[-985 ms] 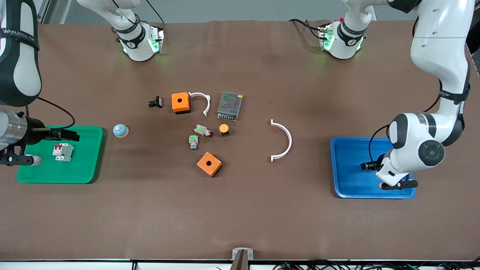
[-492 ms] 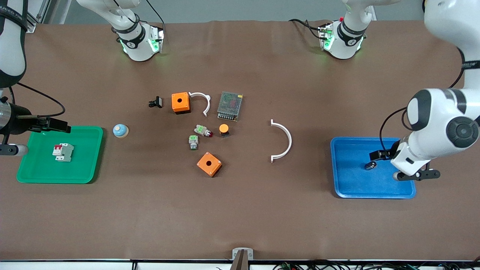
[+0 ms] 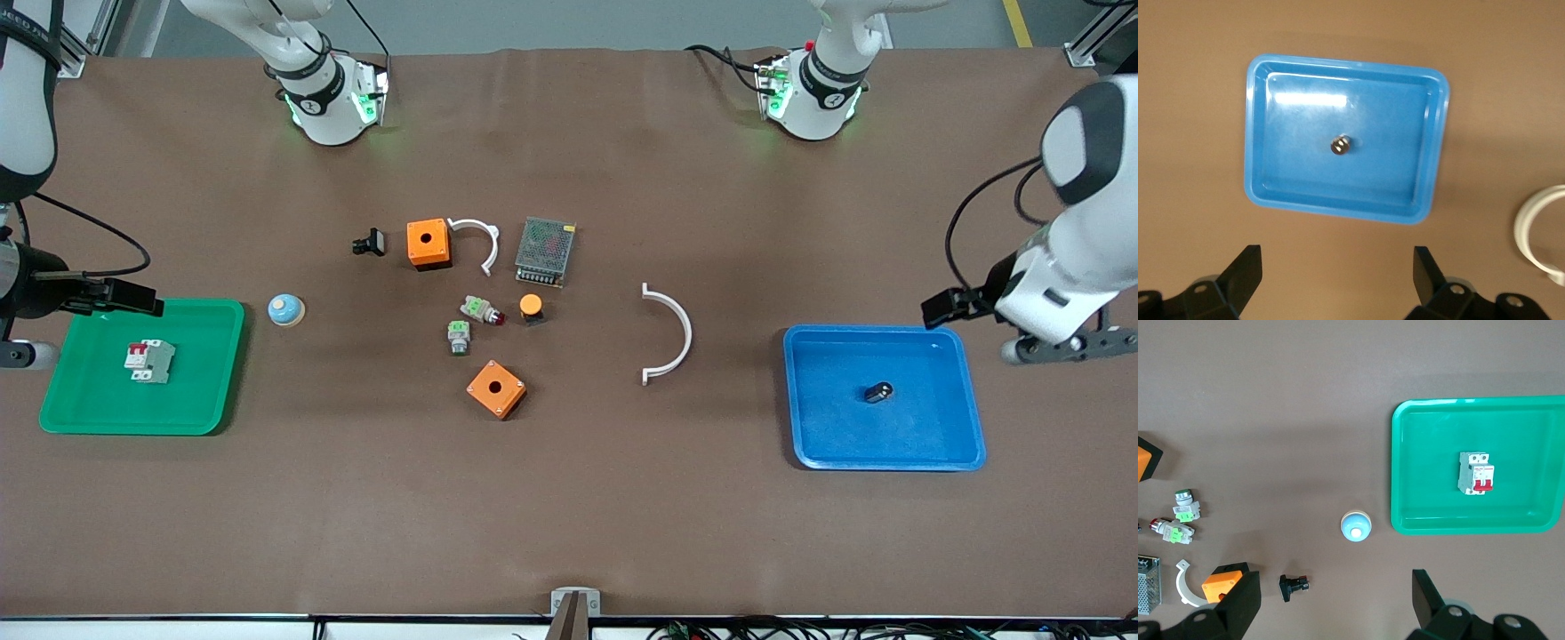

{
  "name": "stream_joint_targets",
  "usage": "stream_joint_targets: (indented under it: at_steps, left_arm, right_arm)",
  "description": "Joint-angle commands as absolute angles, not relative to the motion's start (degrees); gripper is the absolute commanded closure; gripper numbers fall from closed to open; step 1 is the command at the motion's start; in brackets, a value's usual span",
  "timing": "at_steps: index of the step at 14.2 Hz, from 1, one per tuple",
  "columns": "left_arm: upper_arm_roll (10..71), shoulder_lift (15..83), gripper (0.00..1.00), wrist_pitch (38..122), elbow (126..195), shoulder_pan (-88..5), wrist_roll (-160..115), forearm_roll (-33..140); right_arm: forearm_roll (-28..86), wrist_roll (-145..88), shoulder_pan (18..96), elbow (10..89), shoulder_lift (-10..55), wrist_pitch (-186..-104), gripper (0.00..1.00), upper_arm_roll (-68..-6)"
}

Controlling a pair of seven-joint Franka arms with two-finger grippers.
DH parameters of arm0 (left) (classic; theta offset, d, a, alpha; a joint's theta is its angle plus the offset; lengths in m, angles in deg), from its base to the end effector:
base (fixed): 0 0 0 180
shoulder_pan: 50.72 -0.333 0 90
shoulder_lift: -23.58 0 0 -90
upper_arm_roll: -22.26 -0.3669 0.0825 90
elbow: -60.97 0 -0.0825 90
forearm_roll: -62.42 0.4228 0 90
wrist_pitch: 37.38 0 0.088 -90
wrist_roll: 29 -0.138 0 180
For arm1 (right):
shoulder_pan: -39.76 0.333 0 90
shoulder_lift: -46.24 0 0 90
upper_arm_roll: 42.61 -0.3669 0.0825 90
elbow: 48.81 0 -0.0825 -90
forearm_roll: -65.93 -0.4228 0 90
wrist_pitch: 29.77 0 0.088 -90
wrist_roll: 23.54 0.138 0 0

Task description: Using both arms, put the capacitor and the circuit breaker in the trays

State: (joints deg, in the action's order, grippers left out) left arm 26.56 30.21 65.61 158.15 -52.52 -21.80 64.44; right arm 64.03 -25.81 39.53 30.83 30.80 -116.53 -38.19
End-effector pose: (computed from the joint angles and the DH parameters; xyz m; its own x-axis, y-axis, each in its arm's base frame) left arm 0.6402 -0.0219 0.5281 0.9972 0.0744 -0.0107 0.0741 -0.9969 -0.0271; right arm 0.6713 -0.0433 0.5606 0.9889 -0.0390 -0.1433 -0.0421 -0.9989 -0.0182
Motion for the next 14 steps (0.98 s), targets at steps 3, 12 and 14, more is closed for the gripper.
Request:
stream_joint_targets:
  at_steps: [3,12,14]
  left_arm:
    - [26.7,21.6,0.0,59.3,159.1,-53.9,-25.4,62.2]
    - [26.8,21.7,0.0,56.2,151.7,-53.3,-24.6,62.2]
    - [26.9,21.6,0.0,55.0,149.8,-53.4,-24.7,61.1]
  right_arm:
    - [65.0,-25.1,39.3,29.1,30.3,-115.6,0.0,-38.0]
    - [64.8,-25.4,39.2,35.2,39.0,-113.0,0.0,-37.9]
    - [64.8,-25.5,39.3,37.9,42.2,-114.1,0.0,-38.0]
